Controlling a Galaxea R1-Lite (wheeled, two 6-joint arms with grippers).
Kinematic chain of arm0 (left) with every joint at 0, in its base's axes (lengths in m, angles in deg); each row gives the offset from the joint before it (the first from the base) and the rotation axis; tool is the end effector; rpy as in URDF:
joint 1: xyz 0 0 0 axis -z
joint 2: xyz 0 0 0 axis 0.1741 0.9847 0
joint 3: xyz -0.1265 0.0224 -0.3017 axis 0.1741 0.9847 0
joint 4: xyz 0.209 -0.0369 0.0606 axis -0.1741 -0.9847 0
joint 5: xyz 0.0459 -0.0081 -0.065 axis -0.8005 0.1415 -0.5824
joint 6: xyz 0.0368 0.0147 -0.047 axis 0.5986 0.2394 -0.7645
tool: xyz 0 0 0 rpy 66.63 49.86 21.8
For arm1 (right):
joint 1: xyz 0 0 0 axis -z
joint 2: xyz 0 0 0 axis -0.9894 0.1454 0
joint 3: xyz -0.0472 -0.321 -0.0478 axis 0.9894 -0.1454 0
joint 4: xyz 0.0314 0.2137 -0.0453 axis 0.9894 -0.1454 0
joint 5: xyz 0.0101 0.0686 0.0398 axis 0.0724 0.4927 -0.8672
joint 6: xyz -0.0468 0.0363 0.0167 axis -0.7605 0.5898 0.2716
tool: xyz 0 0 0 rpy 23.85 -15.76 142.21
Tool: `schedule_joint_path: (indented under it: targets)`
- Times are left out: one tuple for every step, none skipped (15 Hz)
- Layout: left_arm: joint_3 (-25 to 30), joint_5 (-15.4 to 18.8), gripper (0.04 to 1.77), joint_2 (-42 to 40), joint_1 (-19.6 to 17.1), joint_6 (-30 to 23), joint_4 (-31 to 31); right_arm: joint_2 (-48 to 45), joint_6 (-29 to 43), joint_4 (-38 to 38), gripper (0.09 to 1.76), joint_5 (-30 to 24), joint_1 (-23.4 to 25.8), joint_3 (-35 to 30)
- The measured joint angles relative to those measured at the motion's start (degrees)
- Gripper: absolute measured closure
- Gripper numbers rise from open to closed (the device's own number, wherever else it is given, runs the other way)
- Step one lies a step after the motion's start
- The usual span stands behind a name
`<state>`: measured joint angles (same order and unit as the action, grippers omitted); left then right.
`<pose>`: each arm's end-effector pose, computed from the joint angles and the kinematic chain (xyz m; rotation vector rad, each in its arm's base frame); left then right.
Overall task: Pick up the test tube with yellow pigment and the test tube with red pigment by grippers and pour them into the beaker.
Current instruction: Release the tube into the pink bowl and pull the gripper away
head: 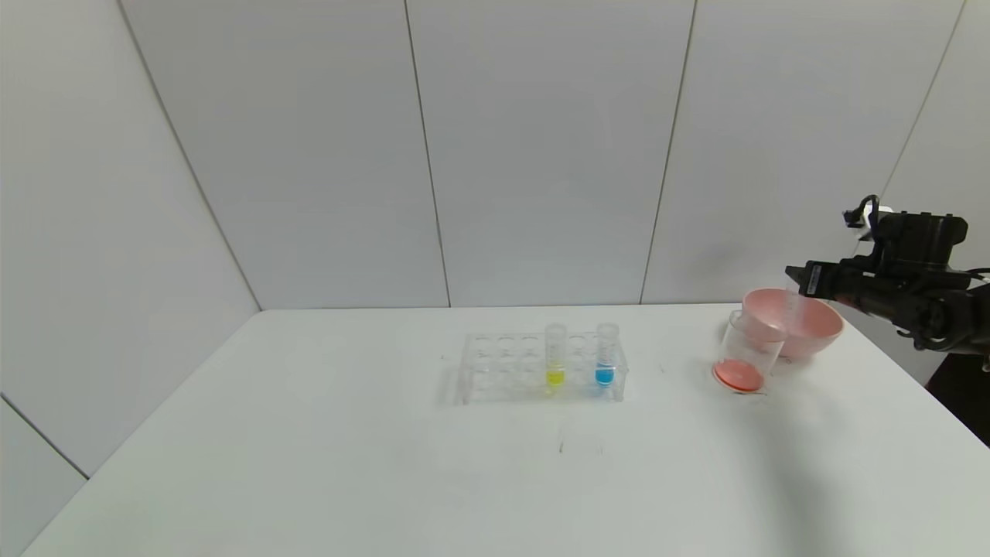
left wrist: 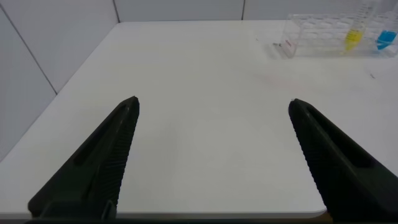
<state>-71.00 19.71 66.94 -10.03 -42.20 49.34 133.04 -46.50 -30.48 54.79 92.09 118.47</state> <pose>0.0209 0.0003 0.0731 -0.0166 0.0171 0.0031 0.5124 -0.0921 0.1345 0.0820 0.2598 -0.1508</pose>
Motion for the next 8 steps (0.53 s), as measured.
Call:
schedule_joint_path:
  targets:
    - [0.0,0.0,0.09,0.0,0.0,0.0,0.0,0.0,0.0,-0.1,0.64,0.0,0.0,0.2]
    - [0.0,0.0,0.09,0.0,0.0,0.0,0.0,0.1,0.0,-0.1,0.58,0.0,0.0,0.3]
    - [0.0,0.0,0.09,0.0,0.0,0.0,0.0,0.1,0.0,-0.1,0.53,0.0,0.0,0.4]
    - [0.0,0.0,0.09,0.0,0.0,0.0,0.0,0.0,0.0,-0.1,0.48,-0.1,0.1,0.5]
    - [0.0,0.0,0.09,0.0,0.0,0.0,0.0,0.0,0.0,-0.1,0.44,-0.2,0.1,0.5]
    - [0.0,0.0,0.09,0.0,0.0,0.0,0.0,-0.1,0.1,-0.1,0.41,-0.2,0.1,0.5]
    - [0.0,0.0,0.09,0.0,0.0,0.0,0.0,-0.4,0.1,-0.1,0.37,-0.2,0.1,0.5]
    - [0.0,0.0,0.09,0.0,0.0,0.0,0.0,-1.0,0.2,-0.2,0.35,-0.2,0.0,0.1]
